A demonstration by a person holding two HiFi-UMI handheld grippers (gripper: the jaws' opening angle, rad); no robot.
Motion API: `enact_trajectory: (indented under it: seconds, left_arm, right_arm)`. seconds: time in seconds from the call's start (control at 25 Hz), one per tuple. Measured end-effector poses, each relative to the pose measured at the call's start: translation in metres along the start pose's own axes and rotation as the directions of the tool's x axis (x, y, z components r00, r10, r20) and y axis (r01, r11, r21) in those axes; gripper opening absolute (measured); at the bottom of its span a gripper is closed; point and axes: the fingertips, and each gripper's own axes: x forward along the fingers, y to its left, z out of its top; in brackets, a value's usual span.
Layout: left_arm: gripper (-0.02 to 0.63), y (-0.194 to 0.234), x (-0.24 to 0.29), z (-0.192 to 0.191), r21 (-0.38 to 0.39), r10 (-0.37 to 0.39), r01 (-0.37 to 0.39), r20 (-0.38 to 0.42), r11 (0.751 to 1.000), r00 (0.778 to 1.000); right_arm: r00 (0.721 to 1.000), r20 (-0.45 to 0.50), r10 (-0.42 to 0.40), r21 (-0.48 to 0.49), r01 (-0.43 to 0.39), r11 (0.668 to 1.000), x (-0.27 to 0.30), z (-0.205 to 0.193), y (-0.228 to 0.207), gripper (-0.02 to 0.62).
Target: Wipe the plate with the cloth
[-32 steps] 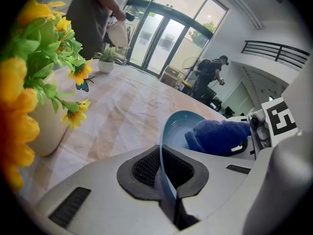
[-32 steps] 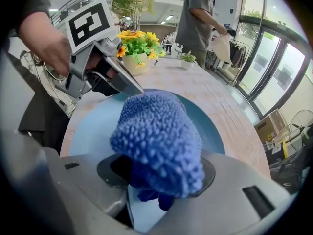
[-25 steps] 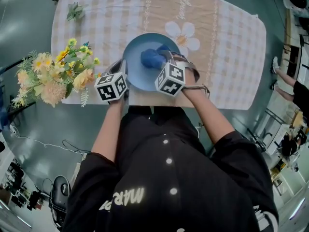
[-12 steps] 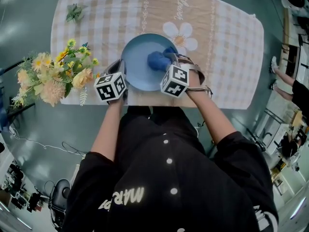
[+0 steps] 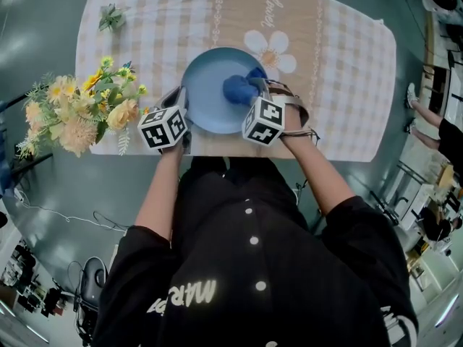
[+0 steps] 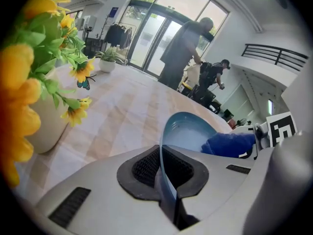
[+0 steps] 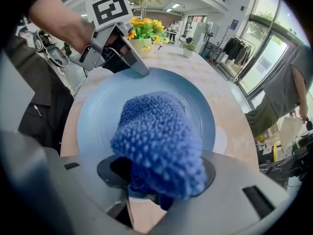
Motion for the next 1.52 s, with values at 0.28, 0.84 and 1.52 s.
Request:
enact_trajectory:
  seconds: [0.28,0.84,1.52]
  left_arm:
    - [0.029,0.0,0.0,-0.001,-0.025,-0.029,0.029,0.005,0.999,1.0]
    - [0.029,-0.002,0.0,0.0,-0.028,-0.061,0.061,0.0,0.998,0.998]
    - [0.029,0.0,0.0,0.0,-0.018,-0.047,0.047,-0.003,0.999,0.999]
  right_arm:
    - [0.995,0.104,-0.002,-0.089,0.012,0.996,-0.004,0.039,0.014,0.196]
    - [0.988,0.136,0.071,-0.303,-0.027,0.952,0.019,0.094,0.046,0.198]
    - [0.98,0.118,0.16,-0.419,-0.097,0.903,0.016,0.084,0.064,0.193]
